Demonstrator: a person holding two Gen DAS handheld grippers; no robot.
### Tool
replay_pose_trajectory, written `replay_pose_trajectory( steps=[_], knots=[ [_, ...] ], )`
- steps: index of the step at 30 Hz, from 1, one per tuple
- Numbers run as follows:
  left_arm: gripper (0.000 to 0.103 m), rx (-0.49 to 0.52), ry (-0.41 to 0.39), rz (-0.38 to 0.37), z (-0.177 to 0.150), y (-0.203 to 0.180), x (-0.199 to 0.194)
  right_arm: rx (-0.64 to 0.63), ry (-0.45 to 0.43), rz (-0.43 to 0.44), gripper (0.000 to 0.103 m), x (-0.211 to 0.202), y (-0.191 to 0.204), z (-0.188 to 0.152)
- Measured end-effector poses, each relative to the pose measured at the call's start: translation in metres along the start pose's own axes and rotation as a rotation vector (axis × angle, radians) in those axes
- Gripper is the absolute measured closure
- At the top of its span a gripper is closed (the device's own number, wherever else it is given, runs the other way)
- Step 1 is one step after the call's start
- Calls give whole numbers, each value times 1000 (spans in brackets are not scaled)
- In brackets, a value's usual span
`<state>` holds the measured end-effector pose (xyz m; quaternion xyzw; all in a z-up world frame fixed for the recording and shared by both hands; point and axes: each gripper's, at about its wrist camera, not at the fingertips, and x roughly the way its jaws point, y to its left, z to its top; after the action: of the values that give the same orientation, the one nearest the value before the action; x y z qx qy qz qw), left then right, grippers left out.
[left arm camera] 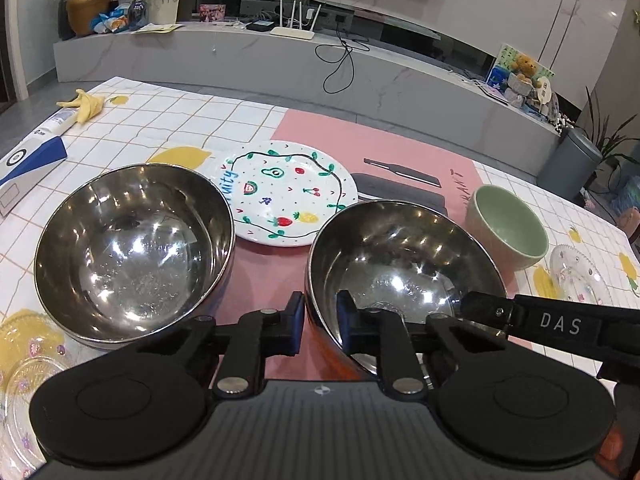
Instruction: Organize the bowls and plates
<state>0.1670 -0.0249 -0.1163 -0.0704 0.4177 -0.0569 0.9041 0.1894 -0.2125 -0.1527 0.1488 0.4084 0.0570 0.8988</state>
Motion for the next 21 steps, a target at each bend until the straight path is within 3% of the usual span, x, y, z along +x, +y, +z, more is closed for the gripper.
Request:
replay_pose_trajectory(
  steps=[2, 11, 21],
  knots=[
    [84, 7, -3, 2, -1, -3, -1, -9, -3, 9, 91, -1, 2, -1],
    [89, -8, 7, -26, -5, 1, -10, 23, 8, 15, 93, -13, -5, -7],
    [90, 5, -6, -14, -30, -1, -68, 18, 11, 25, 94, -64, 3, -49]
  ],
)
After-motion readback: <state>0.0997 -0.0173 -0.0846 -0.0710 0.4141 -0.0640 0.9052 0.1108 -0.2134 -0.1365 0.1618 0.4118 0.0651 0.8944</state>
